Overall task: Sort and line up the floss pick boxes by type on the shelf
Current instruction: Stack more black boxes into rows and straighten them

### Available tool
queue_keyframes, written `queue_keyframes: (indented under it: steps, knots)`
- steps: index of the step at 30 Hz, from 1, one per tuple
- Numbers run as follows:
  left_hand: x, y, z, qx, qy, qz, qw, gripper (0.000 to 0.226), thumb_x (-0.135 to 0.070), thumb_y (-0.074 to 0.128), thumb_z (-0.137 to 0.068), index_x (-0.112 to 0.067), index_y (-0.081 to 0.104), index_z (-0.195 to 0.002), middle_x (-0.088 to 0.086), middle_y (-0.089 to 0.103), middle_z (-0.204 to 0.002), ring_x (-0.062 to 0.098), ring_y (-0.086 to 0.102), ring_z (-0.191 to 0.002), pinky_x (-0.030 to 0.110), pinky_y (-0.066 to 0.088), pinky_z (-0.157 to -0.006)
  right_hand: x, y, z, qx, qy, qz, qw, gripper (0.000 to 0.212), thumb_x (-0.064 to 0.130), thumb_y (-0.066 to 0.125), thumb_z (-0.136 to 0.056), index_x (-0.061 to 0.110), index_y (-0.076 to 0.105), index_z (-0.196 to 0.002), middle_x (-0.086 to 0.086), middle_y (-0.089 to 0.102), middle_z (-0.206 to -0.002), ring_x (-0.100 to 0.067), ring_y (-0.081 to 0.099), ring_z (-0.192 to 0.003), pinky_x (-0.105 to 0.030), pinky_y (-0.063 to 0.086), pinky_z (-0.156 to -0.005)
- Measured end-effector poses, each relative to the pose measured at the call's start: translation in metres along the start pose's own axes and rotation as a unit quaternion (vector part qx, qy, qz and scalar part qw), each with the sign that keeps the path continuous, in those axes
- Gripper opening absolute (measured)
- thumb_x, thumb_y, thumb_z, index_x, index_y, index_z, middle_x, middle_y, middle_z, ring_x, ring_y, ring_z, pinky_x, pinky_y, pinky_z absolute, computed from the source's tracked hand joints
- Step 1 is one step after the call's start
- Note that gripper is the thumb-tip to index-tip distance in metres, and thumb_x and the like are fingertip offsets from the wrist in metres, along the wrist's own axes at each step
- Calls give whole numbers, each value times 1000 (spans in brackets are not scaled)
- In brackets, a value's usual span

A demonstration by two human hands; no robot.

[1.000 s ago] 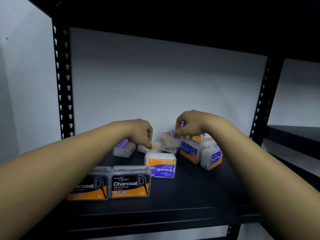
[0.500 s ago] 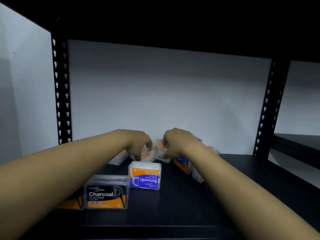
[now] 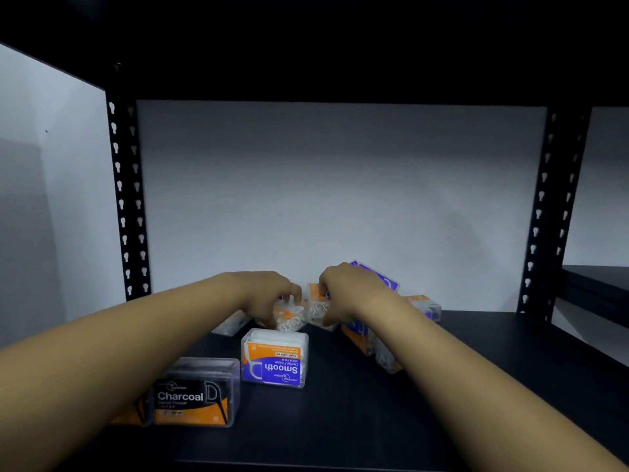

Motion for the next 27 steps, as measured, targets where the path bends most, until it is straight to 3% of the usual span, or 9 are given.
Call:
queue_keyframes:
  steps: [5, 9, 13, 16, 19, 24, 27]
  knots:
    - [-1, 7, -1, 12, -11, 11, 1000, 72, -23, 81, -79, -30, 45, -141, -2, 56, -136, 20, 57, -114, 35, 48, -95, -5, 5, 4, -4, -2, -33, 999, 48, 36, 84, -71, 18, 67, -113, -4, 68, -108, -27, 68, -97, -39, 60, -83]
    - [-13, 1, 1, -8, 35, 2, 999, 67, -19, 77, -80, -33, 47, -139, -5, 52, -128, 13, 50, -103, 30, 42, -88, -15, 10, 9, -10, -4, -78, 997, 47, 42, 79, -73, 22, 68, -115, 0, 70, -110, -25, 67, -99, -39, 59, -86]
    - [-12, -10, 13, -67, 59, 26, 996, 62, -21, 79, -74, -28, 49, -128, -3, 57, -117, 17, 56, -100, 37, 51, -86, -27, 11, 14, -10, -2, -109, 994, 50, 38, 79, -72, 28, 69, -120, 3, 70, -118, -22, 66, -108, -38, 57, -91]
    - [-3, -20, 23, -131, 45, 73, 988, 62, -27, 82, -63, -24, 43, -111, -3, 63, -103, 19, 62, -87, 39, 55, -74, -30, 11, 13, -8, -1, -120, 993, 52, 39, 82, -72, 30, 68, -122, 4, 70, -120, -21, 65, -109, -37, 56, -93]
    - [7, -19, 29, -161, 39, 128, 978, 65, -34, 84, -56, -29, 37, -100, -4, 70, -106, 15, 69, -85, 42, 59, -73, -30, 11, 11, -5, 0, -118, 993, 52, 39, 83, -71, 28, 69, -120, 3, 70, -119, -22, 66, -107, -38, 57, -92]
    - [14, -12, 33, -144, 40, 102, 983, 67, -53, 87, -60, -28, 41, -101, -7, 70, -94, 12, 68, -82, 42, 58, -73, -30, 10, 9, 3, 0, -116, 993, 49, 40, 83, -74, 25, 69, -118, 2, 69, -120, -23, 66, -106, -39, 57, -93]
    - [15, -13, 35, -134, 37, 122, 983, 66, -61, 83, -64, -34, 47, -112, -12, 70, -99, 8, 68, -85, 35, 60, -75, -30, 8, 10, 12, 2, -120, 993, 51, 42, 84, -75, 25, 69, -120, 2, 68, -121, -22, 66, -107, -39, 57, -94]
Point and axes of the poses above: each hand's wrist, its own z-axis away from the middle knuckle, its own y-axis out of the palm, x = y × z, the point moved 7 cm from there along -z, towards the middle knuckle
